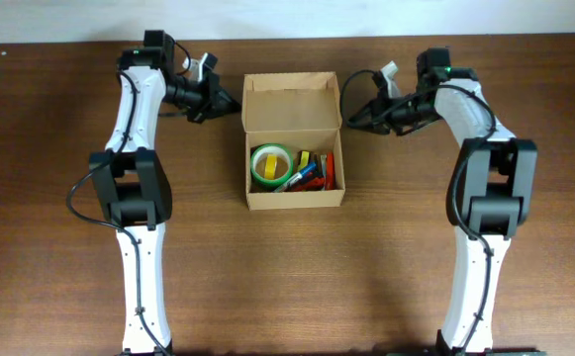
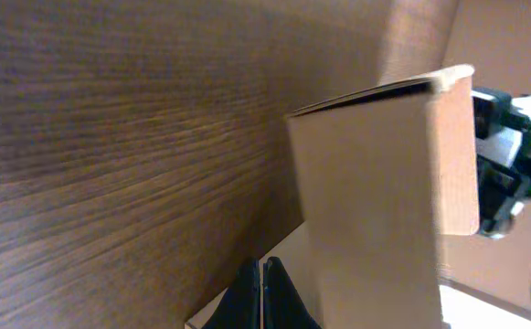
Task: Pack container
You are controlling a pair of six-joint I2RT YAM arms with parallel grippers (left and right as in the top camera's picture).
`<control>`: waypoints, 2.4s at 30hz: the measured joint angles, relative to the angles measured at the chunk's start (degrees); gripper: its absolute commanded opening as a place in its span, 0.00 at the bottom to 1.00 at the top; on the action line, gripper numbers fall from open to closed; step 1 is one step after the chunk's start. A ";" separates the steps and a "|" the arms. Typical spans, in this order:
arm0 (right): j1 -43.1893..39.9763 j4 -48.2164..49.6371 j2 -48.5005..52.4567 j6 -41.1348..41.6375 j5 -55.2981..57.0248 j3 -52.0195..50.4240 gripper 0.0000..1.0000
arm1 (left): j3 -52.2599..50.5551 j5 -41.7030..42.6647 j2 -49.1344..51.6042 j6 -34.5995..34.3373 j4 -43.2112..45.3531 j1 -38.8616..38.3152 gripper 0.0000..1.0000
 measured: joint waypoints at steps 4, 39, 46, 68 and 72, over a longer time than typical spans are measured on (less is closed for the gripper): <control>-0.24 2.25 3.32 -0.46 -5.97 0.00 0.03 | -0.55 1.22 0.28 0.68 0.00 0.00 0.02; 2.21 66.99 5.40 49.96 -26.38 -0.11 0.04 | -2.01 25.79 2.75 7.37 12.46 0.00 0.02; 2.19 76.70 5.40 62.82 -26.95 -0.11 0.04 | 2.32 30.08 3.08 7.74 12.76 0.22 0.02; 0.94 76.94 4.20 66.31 -27.23 -0.11 0.04 | 17.88 32.70 3.08 14.84 -8.02 0.76 0.02; 0.94 77.07 2.16 66.31 -27.28 -0.11 0.04 | 18.01 32.74 3.08 23.96 -20.81 0.72 0.02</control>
